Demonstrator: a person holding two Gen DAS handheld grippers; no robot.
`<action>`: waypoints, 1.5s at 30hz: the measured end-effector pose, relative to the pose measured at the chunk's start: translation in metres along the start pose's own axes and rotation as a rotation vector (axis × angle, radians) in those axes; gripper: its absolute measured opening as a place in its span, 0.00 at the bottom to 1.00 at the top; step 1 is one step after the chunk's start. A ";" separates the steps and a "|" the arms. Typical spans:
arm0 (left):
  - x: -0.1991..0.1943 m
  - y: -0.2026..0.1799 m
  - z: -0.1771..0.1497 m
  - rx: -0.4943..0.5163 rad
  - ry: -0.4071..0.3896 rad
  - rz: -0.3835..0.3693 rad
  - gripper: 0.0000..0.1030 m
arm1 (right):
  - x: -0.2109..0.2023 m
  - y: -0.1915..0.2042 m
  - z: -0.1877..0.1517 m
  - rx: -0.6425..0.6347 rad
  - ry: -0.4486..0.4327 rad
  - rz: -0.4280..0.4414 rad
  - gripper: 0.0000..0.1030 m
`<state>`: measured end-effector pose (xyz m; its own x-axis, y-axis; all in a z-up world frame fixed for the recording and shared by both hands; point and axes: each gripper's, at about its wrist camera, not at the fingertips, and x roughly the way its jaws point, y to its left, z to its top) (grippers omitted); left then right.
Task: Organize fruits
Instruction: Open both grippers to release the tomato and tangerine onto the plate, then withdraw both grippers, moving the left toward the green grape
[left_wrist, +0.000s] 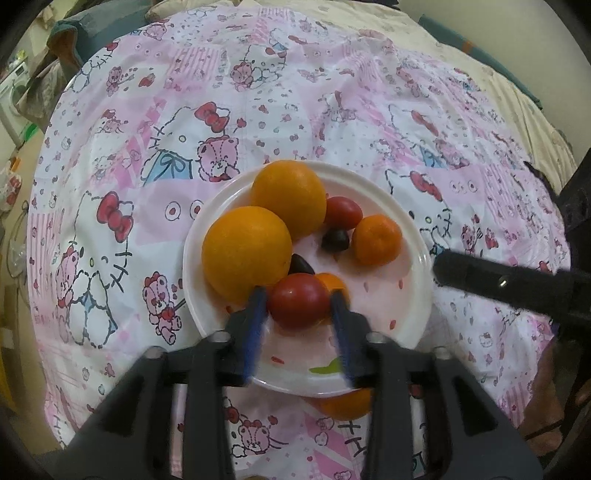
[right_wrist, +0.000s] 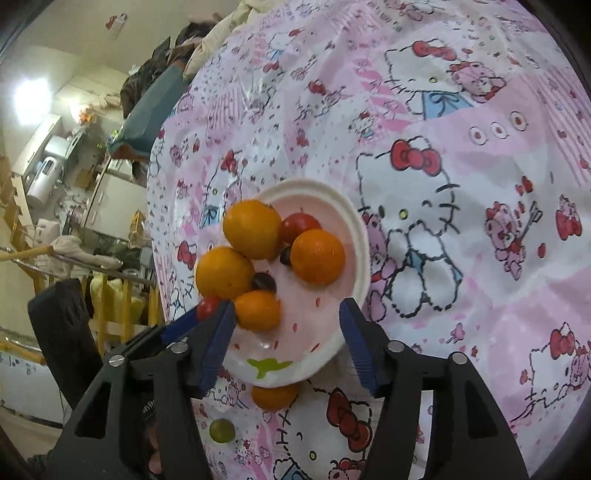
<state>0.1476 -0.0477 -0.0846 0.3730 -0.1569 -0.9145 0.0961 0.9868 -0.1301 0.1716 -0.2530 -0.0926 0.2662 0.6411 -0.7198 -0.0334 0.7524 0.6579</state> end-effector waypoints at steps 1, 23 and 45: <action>-0.002 0.000 -0.001 -0.001 -0.010 0.011 0.71 | -0.001 -0.002 0.001 0.008 -0.002 0.003 0.62; -0.027 0.008 -0.002 -0.023 -0.100 0.024 0.88 | -0.012 -0.002 -0.001 -0.002 -0.031 -0.018 0.69; -0.076 0.040 -0.041 -0.045 -0.123 0.061 0.88 | -0.037 0.011 -0.044 -0.041 -0.023 -0.032 0.69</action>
<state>0.0854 0.0049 -0.0363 0.4870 -0.0972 -0.8680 0.0290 0.9950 -0.0952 0.1188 -0.2620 -0.0683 0.2901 0.6134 -0.7346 -0.0641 0.7783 0.6246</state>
